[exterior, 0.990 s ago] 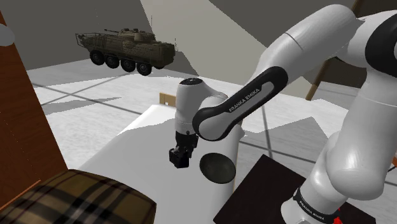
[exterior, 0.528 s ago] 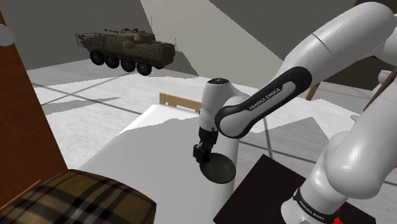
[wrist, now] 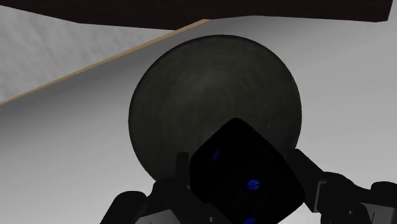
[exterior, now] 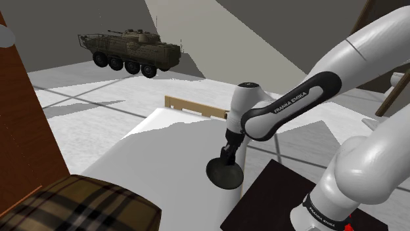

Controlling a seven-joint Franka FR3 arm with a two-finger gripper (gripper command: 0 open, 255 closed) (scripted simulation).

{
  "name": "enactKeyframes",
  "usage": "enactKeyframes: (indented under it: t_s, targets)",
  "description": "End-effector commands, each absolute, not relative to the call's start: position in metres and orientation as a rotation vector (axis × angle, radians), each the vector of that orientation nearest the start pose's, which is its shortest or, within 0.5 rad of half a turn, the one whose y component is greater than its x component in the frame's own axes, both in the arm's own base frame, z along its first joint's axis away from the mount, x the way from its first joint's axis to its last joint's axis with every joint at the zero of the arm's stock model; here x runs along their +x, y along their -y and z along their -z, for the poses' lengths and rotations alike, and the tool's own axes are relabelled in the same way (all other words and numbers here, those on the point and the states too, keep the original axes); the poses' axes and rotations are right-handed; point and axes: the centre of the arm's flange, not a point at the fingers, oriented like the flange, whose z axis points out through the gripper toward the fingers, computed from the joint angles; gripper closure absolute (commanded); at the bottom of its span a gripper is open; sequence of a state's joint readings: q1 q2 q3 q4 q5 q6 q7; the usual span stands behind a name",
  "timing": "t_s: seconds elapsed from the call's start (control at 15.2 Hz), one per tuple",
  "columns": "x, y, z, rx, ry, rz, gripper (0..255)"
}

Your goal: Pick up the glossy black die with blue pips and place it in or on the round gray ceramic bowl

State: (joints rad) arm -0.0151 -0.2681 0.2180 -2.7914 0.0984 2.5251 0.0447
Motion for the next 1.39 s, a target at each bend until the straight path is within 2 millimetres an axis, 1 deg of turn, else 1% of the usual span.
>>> enactKeyframes:
  t_s: [0.0, 0.66, 1.19, 1.25, 1.32]
  targets:
    - [0.366, -0.065, -0.277, -3.140, 0.111, -0.002, 255]
    - [0.366, -0.065, -0.223, -3.140, 0.111, -0.002, 255]
    - [0.366, -0.065, -0.223, -3.140, 0.111, -0.002, 255]
    - [0.366, -0.065, -0.223, -3.140, 0.111, -0.002, 0]
    - [0.366, -0.065, -0.223, -3.140, 0.111, -0.002, 0]
